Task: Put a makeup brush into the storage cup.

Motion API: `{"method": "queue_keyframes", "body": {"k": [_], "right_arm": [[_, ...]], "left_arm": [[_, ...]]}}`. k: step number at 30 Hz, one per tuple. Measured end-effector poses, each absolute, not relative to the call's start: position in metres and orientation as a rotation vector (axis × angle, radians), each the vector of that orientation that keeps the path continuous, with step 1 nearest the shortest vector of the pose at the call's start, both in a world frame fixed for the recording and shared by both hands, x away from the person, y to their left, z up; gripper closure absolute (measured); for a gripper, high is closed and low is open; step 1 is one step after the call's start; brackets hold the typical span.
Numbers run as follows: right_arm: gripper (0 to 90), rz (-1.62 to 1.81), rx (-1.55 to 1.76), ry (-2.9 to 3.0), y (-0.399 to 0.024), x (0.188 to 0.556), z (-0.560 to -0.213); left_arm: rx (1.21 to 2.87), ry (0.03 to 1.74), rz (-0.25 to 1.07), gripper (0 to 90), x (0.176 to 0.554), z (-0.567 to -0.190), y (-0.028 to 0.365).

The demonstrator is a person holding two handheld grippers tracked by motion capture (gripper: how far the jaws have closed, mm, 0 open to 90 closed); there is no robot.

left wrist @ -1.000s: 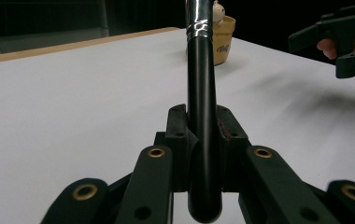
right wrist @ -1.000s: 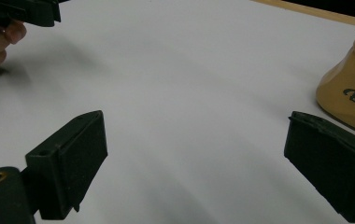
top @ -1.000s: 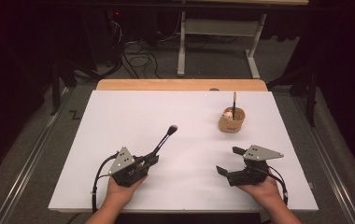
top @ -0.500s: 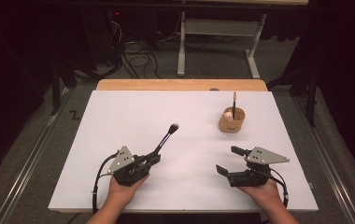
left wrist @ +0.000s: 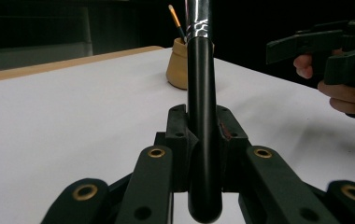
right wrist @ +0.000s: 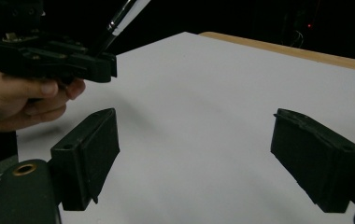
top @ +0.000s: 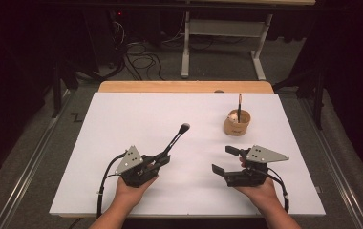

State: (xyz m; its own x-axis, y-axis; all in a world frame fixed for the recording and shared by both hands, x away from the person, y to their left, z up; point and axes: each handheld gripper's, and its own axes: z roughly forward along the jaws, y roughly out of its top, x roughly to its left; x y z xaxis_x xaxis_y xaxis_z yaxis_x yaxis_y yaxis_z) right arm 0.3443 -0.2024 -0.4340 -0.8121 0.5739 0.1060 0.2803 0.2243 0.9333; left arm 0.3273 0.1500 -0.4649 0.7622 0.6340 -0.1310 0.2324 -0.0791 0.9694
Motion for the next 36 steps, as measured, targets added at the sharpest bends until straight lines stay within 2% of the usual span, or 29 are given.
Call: {"method": "queue_keyframes", "body": {"k": [11,27,36], "right_arm": [[19.6,1.713,0.779,2.232,-0.179,0.348,-0.426],[27.3,1.826,0.828,2.229,-0.162,0.348,-0.431],[37.2,1.871,0.838,2.234,-0.154,0.349,-0.433]], "left_arm": [[1.660,0.645,0.373,78.9,0.328,-0.460,0.123],[1.682,0.579,0.332,78.9,0.320,-0.476,0.095],[1.686,0.564,0.331,78.8,0.318,-0.477,0.092]]}}
